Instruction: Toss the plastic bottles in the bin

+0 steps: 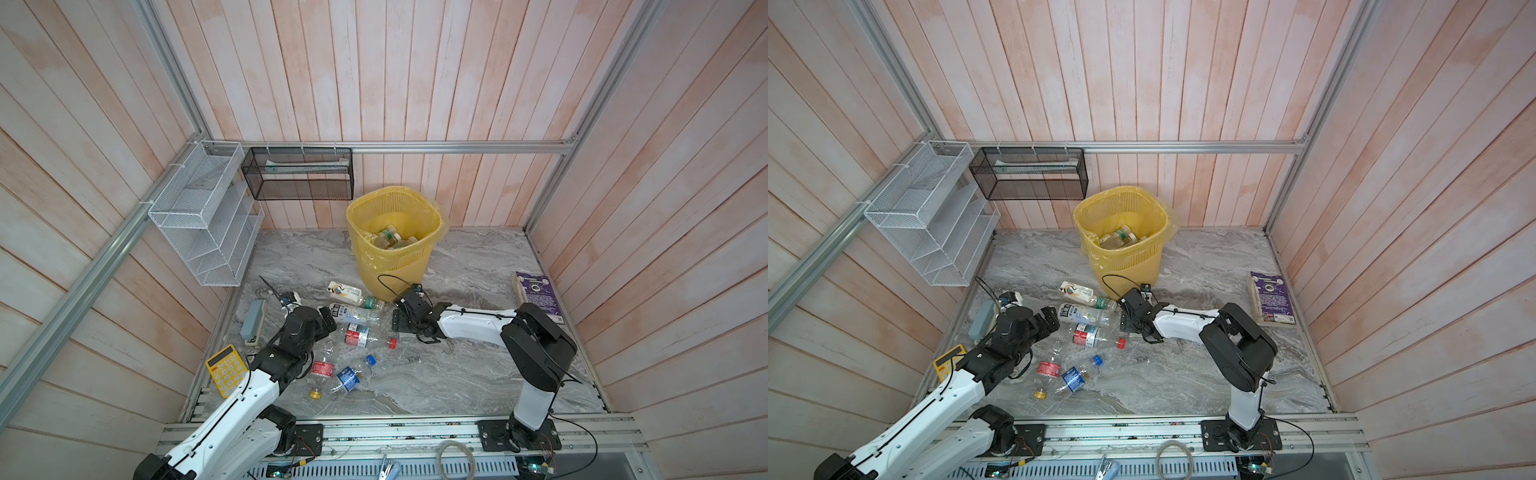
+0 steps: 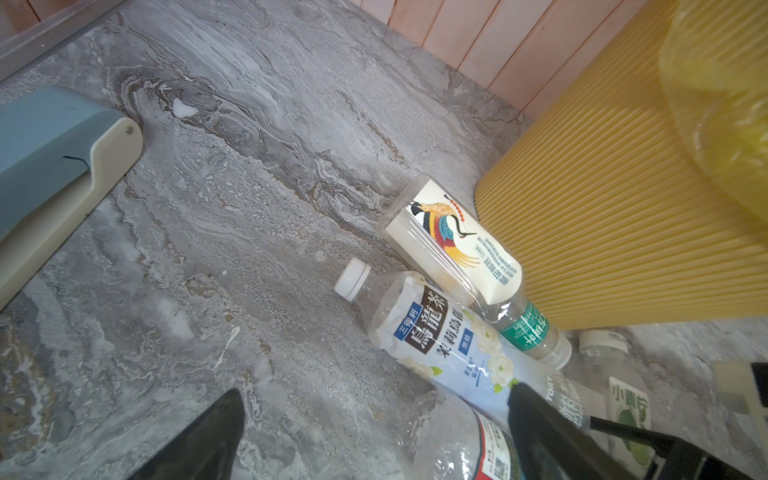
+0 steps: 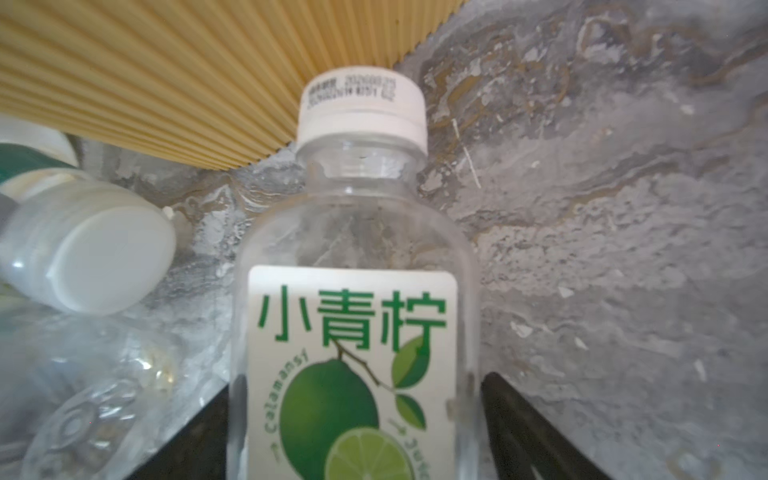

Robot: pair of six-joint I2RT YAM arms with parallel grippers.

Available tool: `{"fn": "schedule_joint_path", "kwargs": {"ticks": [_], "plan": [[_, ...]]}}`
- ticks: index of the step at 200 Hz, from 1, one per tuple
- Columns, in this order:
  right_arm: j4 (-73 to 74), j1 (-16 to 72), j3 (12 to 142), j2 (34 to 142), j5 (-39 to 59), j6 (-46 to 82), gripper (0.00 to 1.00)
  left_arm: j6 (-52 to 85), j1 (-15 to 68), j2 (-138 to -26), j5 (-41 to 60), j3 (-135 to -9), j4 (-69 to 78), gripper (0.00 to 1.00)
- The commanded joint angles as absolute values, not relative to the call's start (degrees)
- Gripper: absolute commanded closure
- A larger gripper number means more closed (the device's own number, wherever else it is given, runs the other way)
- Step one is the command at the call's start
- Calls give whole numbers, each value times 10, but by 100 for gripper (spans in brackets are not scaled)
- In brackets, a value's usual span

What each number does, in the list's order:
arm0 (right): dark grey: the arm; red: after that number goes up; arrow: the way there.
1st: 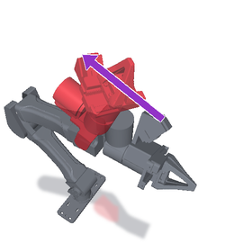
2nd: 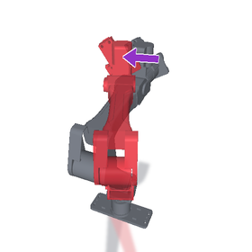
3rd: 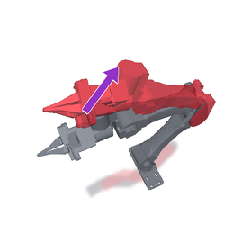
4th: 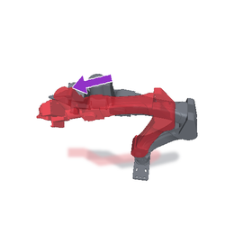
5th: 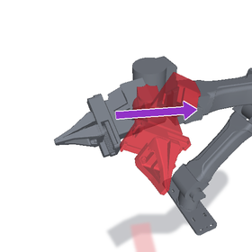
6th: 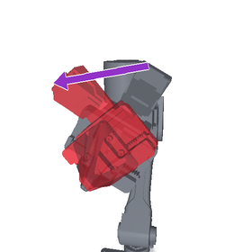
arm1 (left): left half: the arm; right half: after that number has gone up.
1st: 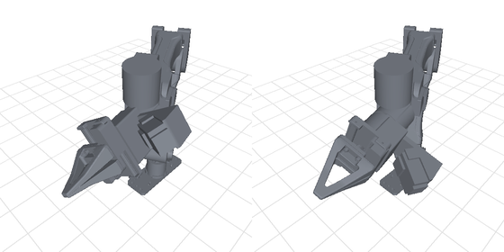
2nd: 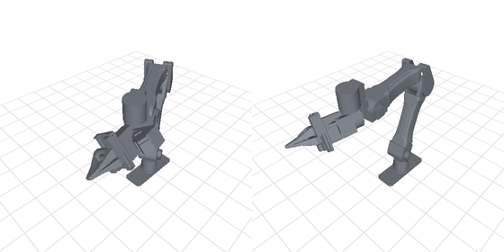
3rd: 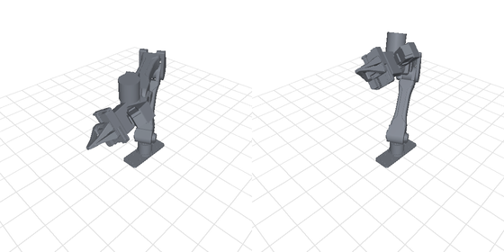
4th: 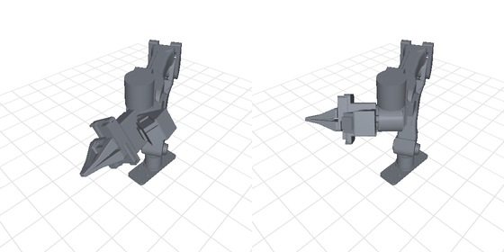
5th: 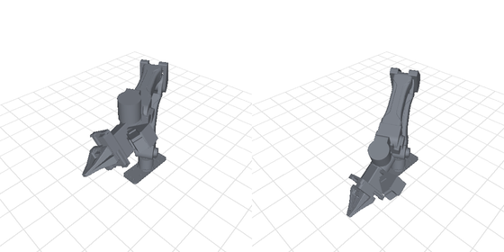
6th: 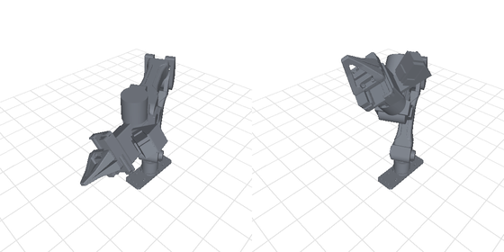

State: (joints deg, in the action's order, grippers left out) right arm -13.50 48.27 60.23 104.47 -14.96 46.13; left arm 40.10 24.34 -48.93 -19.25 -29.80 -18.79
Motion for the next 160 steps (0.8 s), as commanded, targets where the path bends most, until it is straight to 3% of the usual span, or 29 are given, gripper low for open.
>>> {"fn": "schedule_joint_path", "kwargs": {"ticks": [1,40,74,134,160], "plan": [[-164,480,586,1036,-184,456,25,393,245,-479,-205,-296,-198,0],[-156,467,542,982,-204,447,37,395,245,-481,-200,-293,-191,0],[-134,457,508,892,-238,429,39,403,245,-481,-196,-288,-186,0],[-27,453,467,548,-341,306,39,396,244,-464,-199,-282,-169,0],[58,453,484,459,-347,219,41,385,245,-467,-181,-284,-151,0]]}}
